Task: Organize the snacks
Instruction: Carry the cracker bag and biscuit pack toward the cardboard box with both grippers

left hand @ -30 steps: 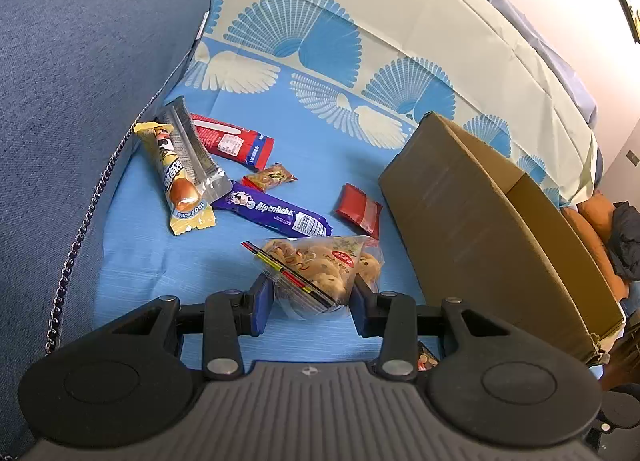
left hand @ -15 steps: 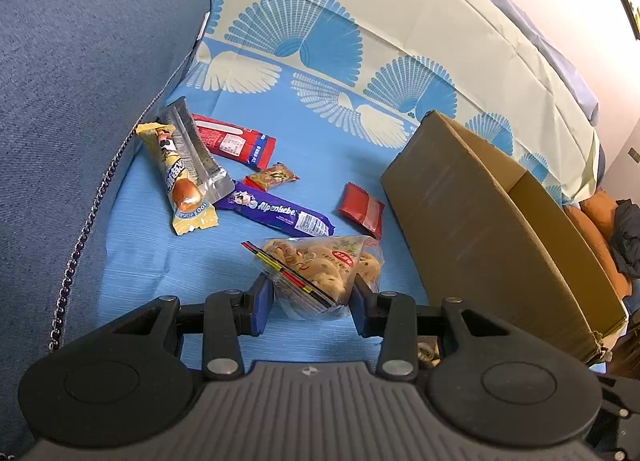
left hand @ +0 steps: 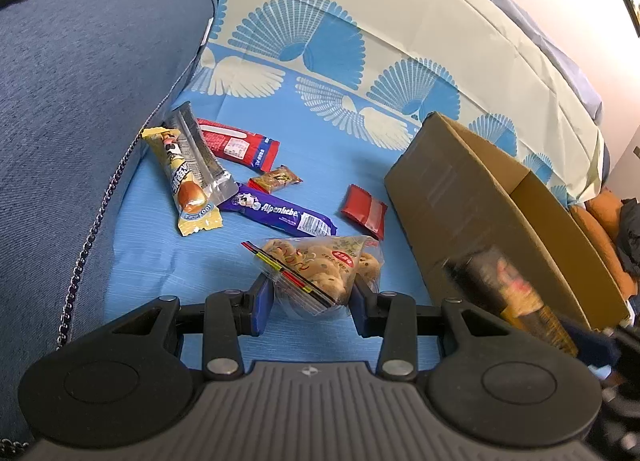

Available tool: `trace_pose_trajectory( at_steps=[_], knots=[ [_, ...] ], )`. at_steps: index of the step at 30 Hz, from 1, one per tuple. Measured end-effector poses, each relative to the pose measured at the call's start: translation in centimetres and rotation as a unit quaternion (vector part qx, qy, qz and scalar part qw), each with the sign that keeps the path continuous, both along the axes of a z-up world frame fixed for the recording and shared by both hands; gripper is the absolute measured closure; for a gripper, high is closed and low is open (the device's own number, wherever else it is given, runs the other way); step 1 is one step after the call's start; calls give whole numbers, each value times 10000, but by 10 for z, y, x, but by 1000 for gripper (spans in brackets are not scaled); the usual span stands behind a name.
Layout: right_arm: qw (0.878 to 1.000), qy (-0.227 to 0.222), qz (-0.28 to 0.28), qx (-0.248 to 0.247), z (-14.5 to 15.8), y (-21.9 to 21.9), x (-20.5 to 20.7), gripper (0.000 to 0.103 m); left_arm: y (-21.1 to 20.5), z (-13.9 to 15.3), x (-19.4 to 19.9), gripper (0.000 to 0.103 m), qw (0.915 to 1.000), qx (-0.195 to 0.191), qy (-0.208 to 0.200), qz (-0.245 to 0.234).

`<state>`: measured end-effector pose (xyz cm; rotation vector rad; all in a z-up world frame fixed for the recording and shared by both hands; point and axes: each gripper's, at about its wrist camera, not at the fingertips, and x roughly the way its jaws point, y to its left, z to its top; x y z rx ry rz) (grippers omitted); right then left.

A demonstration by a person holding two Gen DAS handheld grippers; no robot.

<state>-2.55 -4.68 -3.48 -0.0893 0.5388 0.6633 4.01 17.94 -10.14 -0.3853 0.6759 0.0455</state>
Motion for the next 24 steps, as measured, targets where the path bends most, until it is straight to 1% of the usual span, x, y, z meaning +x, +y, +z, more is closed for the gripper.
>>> trace_pose_trajectory(
  at_steps=[8,13,18,24],
  knots=[
    [9990,-300,-14,324,18,-15,1,62,-7,-2,5,59,9998,201,77,-57],
    [9978,-475,-61,461,26,-25,4,62,-7,-1,4,59,9996,297,11,19],
    [9965,-546,-190,596,30,-37,9,62,-6,0,6,59,9993,362,8,95],
    [9938,-502,-493,865,33,-57,23,62,-10,5,7,59,9984,535,-75,182]
  ],
)
